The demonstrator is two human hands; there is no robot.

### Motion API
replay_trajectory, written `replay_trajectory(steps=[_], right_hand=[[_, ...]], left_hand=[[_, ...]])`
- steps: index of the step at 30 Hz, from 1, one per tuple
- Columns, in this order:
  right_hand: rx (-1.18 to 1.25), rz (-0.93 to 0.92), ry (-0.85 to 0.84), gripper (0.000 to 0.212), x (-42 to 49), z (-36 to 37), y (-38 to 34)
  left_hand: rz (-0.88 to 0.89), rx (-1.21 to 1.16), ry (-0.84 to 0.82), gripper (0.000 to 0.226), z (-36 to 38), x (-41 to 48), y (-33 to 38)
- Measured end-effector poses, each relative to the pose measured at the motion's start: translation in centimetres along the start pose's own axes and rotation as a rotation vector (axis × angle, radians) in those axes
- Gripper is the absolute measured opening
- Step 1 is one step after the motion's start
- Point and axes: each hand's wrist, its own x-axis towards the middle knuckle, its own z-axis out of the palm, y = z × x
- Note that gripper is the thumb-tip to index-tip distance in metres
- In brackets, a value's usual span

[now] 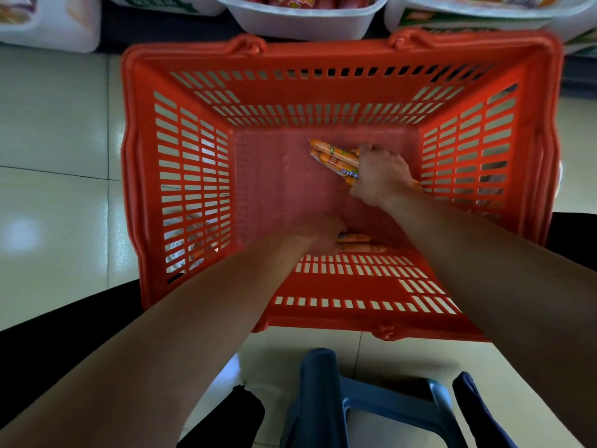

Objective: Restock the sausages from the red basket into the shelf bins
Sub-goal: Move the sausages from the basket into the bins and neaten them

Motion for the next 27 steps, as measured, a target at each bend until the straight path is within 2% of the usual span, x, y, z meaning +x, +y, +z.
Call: replay_trajectory(steps=[6,12,21,24,27], right_hand=[[0.104,0.013,-0.104,0.072,-0.2,-0.9,0.0],[0.243,-0.005,-0.138,0.064,-1.7,-3.0,-0.6],[0.244,-0.094,-0.06,0.053,-7.3,-13.5,-1.8],[0.263,-0.105,0.001,0.05,-10.1,-18.4,-1.7],[0.235,-0.144,0.041,0.05,-13.0,-23.5,-1.6]], left_hand=[[-0.158,-0.114,0.042,0.045,-2.1,-3.2,-3.9],[-0.27,-0.301,0.229,0.04,-4.3,-7.5,-5.8],[-0.187,-0.294,0.517,0.039,-9.5,-17.1,-1.4],[-0.152,-0.272,0.589,0.025,-11.8,-20.9,0.9],[-0.099,-0.222,0.682,0.031,-13.9,-24.7,3.3]])
